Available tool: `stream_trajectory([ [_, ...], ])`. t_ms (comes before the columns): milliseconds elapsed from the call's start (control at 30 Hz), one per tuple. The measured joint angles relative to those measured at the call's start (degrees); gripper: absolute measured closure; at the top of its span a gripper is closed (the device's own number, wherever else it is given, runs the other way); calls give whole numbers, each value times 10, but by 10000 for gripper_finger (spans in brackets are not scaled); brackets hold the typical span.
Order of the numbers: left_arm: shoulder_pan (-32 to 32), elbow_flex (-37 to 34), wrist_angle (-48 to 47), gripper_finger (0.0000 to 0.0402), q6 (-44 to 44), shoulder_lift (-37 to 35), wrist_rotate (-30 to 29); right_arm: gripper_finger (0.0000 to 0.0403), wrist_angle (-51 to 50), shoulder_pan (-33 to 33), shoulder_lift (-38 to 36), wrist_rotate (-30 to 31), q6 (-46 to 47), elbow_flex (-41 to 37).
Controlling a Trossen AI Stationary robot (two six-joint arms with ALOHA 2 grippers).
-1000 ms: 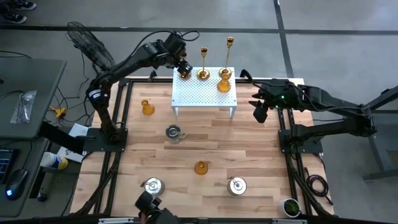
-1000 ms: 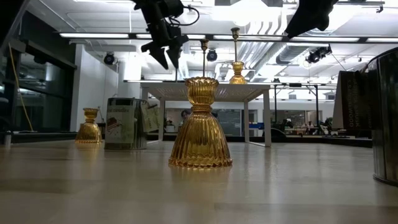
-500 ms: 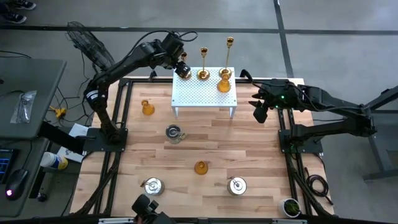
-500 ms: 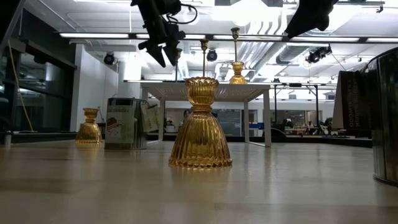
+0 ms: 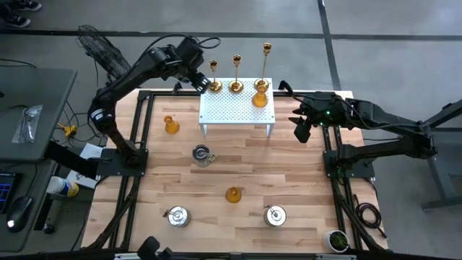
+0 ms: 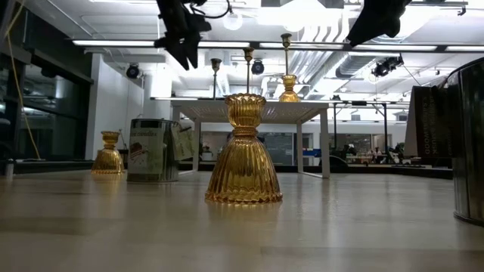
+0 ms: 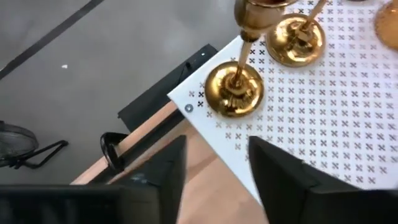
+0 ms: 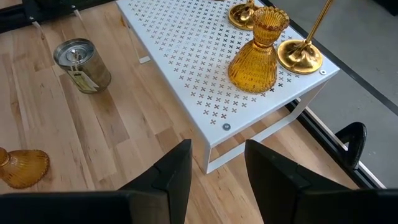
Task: Pick & Place candle stick holders
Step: Put the top brown glass candle holder on the shelf aligned with the other brown glass candle holder
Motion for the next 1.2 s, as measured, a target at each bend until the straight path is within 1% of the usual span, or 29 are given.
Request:
stream_trajectory([
  [133,0,0,-2,332,28,-9,41,263,0,0,0,0,0,0],
  [200,-1,0,1,377,50,-9,81,263,0,0,0,0,0,0],
  [233,-4,0,2,389,64,-8,99,263,0,0,0,0,0,0],
  [300,-6,0,8,392,95,-8,127,263,0,0,0,0,0,0],
  [500,-41,-1,50,399,169,0,186,263,0,0,0,1,0,0],
  [600,-62,1,93,401,198,8,226,263,0,0,0,2,0,0],
  [633,-65,-1,100,400,204,11,230,263,0,0,0,2,0,0],
  [733,-86,0,156,401,210,26,220,263,0,0,0,2,0,0],
  [800,-88,0,177,401,211,32,211,263,0,0,0,2,0,0],
  [900,-98,0,232,401,210,49,188,263,0,0,0,2,0,0],
  [1033,-98,-1,275,401,206,68,153,263,0,0,0,2,0,0],
  [1133,-98,0,273,401,197,85,154,263,1,0,0,2,0,0],
  [1200,-98,-1,254,401,193,99,156,263,0,0,0,2,0,0],
])
